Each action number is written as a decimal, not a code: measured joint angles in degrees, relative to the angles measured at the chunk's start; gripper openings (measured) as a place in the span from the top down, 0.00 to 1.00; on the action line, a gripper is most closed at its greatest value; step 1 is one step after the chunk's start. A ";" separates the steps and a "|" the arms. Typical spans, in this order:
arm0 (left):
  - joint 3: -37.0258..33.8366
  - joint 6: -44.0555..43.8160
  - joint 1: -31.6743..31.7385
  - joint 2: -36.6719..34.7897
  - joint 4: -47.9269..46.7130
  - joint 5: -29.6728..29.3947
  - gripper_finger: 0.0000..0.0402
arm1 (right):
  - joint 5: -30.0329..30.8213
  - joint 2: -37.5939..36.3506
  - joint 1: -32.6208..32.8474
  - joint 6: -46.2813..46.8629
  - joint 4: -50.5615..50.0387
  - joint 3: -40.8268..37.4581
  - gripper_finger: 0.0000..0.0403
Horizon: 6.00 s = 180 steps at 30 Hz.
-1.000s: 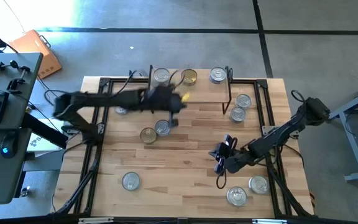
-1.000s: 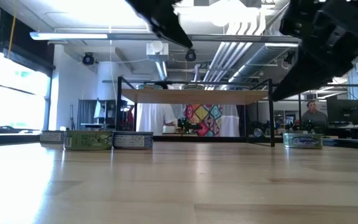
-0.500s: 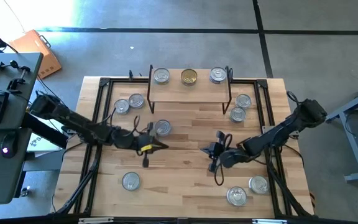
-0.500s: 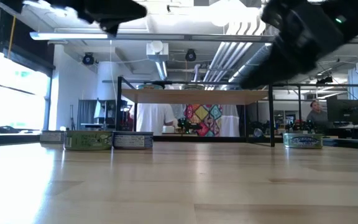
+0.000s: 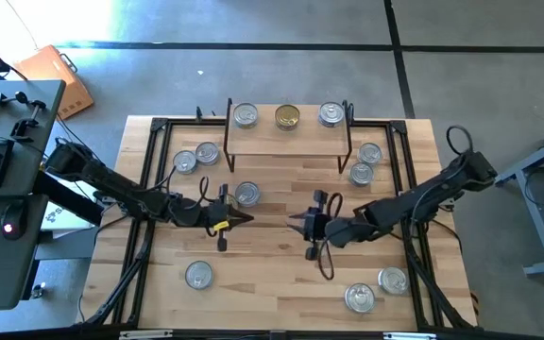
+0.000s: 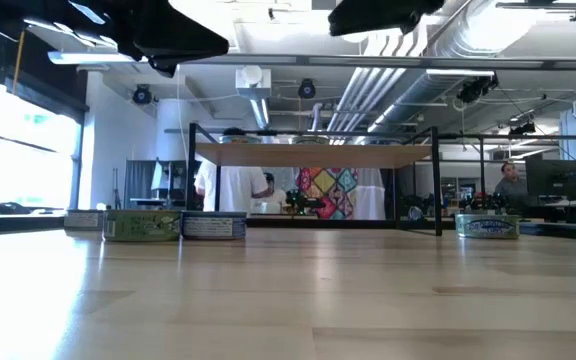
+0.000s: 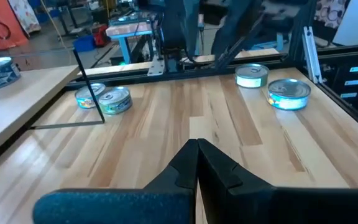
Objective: Stack canned seafood by type on shelf
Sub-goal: Put the blue tuna can and aligned with the other blue tuna can on the shelf
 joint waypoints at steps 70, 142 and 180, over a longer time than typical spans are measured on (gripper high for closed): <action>16.92 -17.32 -4.56 21.75 -35.95 0.42 1.00 | -10.08 24.41 -9.75 24.75 24.80 -10.27 0.68; 13.62 -24.89 -3.40 24.57 -19.55 11.30 1.00 | -10.75 20.70 -12.38 25.05 6.39 -7.86 0.68; 9.84 -20.32 0.59 20.78 -15.51 -1.82 1.00 | -18.04 18.78 -1.29 -21.81 21.95 -7.91 0.68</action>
